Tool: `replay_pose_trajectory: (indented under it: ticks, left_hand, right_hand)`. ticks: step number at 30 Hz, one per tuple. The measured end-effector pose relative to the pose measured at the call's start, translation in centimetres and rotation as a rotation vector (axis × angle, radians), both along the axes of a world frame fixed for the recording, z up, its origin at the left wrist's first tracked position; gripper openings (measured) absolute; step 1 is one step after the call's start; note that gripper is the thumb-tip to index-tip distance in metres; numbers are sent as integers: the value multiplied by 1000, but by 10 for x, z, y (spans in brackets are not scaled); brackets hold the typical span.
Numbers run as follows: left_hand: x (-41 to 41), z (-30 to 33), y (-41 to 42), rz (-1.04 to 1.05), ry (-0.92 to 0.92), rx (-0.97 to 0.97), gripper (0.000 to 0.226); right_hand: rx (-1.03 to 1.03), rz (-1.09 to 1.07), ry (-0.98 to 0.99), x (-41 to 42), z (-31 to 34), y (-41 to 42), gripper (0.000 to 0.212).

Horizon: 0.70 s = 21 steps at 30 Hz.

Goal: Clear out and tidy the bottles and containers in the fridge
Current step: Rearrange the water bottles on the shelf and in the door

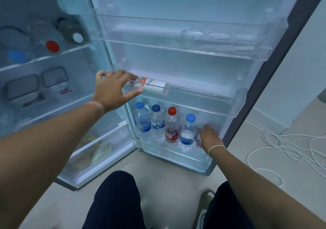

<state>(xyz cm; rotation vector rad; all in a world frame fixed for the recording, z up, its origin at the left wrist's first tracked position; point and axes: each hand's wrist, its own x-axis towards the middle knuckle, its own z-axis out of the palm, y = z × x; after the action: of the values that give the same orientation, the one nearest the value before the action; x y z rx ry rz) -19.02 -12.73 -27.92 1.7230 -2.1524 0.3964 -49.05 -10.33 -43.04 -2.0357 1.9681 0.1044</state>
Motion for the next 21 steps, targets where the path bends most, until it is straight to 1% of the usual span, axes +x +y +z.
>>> replay_pose_trajectory:
  ticks: [2, 4, 21]
  left_hand:
    - [0, 0, 1, 1, 0, -1, 65]
    - [-1, 0, 1, 1, -3, -1, 65]
    - [0, 0, 0, 16, -24, 23, 64]
  right_hand:
    - [-8, 27, 1, -2, -2, 0, 53]
    - [-23, 35, 11, -6, -6, -3, 55]
    - [-44, 36, 8, -7, -17, -8, 49]
